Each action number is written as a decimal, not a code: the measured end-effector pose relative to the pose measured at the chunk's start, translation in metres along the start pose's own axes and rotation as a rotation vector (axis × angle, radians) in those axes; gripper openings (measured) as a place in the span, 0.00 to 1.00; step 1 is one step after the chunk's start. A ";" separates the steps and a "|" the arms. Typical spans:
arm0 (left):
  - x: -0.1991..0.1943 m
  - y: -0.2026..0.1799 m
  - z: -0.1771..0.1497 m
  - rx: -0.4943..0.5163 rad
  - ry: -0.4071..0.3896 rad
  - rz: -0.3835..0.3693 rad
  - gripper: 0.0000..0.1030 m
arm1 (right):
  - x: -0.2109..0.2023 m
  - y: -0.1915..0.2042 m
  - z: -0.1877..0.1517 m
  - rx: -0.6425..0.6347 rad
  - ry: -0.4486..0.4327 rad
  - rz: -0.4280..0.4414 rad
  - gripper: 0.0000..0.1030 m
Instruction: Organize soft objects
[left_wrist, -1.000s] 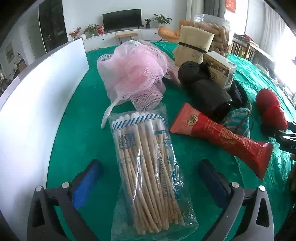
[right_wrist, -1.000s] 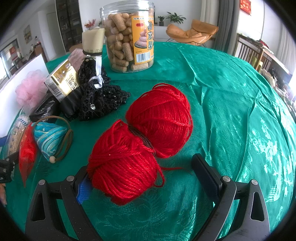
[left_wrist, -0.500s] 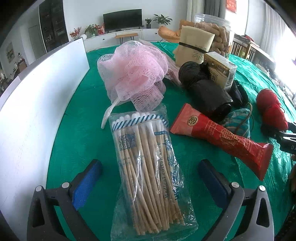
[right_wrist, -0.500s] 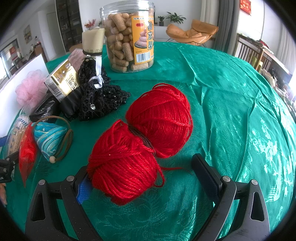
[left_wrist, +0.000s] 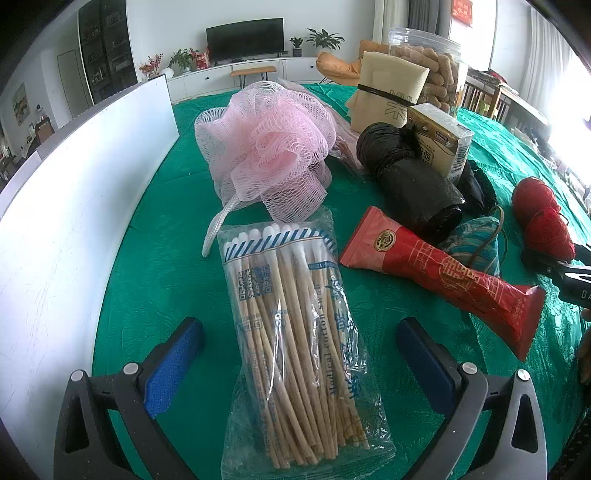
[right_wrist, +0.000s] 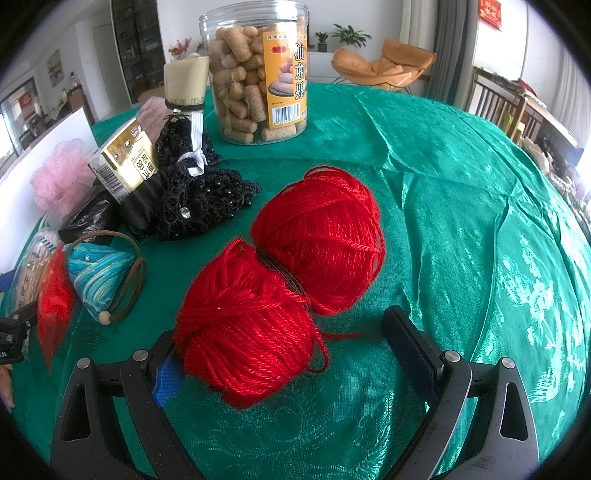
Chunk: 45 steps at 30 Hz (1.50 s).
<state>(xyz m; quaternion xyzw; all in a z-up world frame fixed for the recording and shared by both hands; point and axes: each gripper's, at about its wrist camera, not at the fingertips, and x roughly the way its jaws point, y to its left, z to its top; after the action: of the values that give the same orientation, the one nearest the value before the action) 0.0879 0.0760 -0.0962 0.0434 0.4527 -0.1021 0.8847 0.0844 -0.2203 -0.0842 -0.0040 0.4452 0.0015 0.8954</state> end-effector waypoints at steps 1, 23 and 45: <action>0.000 -0.001 0.000 0.000 0.000 0.000 1.00 | 0.000 0.000 0.000 0.000 0.000 0.000 0.94; 0.000 0.000 0.000 -0.001 0.000 0.000 1.00 | 0.000 0.000 0.000 0.000 0.000 0.000 0.94; -0.026 0.024 -0.004 -0.042 0.058 -0.129 1.00 | -0.033 -0.033 0.010 0.115 0.025 0.189 0.92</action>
<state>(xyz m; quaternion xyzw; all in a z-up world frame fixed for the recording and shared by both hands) 0.0751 0.1036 -0.0781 -0.0015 0.4822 -0.1483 0.8634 0.0724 -0.2536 -0.0513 0.0892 0.4539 0.0606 0.8845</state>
